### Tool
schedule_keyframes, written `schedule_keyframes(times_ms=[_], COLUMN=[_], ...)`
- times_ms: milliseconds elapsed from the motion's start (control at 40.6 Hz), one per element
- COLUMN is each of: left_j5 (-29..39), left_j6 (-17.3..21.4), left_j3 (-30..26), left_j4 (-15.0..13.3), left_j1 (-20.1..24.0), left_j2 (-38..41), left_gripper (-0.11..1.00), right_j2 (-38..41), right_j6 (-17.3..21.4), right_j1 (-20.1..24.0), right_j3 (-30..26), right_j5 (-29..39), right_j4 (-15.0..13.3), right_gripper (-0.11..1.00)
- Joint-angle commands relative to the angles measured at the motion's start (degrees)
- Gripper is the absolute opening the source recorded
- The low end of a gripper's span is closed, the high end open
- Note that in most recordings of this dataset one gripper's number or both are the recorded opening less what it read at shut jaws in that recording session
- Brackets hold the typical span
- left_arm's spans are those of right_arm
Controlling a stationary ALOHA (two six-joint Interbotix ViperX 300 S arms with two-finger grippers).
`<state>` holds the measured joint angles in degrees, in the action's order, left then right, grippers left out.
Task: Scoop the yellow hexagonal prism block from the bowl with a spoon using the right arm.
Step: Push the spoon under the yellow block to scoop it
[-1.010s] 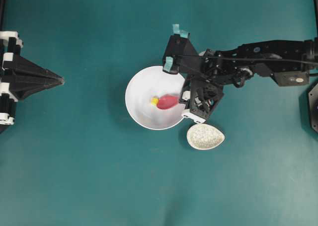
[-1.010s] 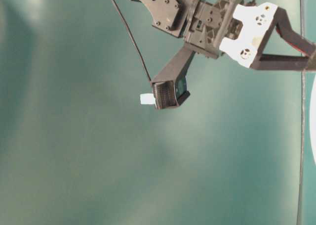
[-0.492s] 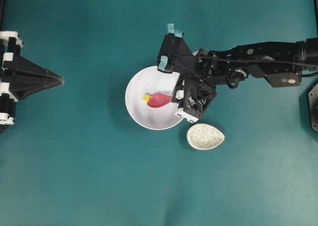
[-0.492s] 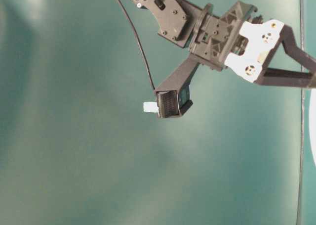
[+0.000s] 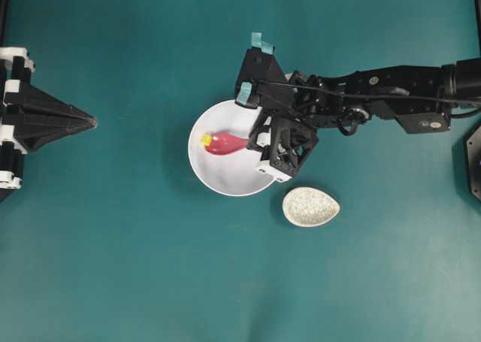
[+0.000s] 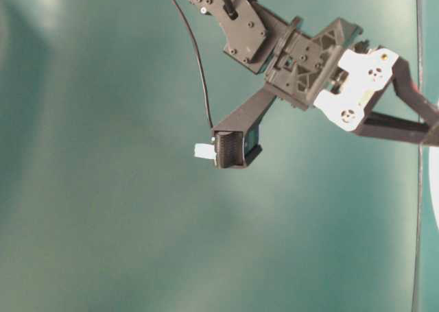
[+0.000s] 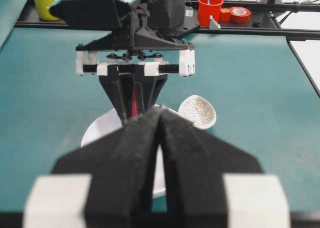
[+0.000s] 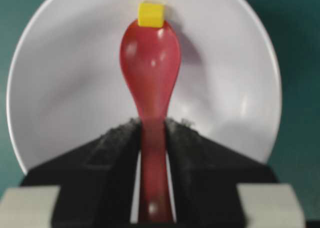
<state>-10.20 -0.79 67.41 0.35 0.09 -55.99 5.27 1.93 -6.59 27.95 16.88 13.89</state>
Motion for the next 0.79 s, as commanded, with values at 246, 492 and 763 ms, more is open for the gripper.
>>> schedule_keyframes(times_ms=[246, 492, 763], left_j5=[-0.3, -0.3, -0.3], left_j6=[-0.1, -0.1, -0.1], left_j3=[-1.5, -1.6, -1.6], left_j4=[0.0, 0.0, 0.0], left_j1=[0.1, 0.1, 0.0], left_j2=[0.3, 0.3, 0.3], left_gripper=[-0.01, -0.01, -0.01], right_j2=[-0.7, -1.1, -3.6], right_j6=[-0.1, -0.1, 0.2], right_j1=[-0.1, 0.1, 1.4], right_j3=[-0.5, 0.4, 4.5], right_j5=[-1.9, -3.3, -8.4], right_j4=[-1.2, -1.3, -1.2], right_gripper=[0.24, 0.24, 0.24])
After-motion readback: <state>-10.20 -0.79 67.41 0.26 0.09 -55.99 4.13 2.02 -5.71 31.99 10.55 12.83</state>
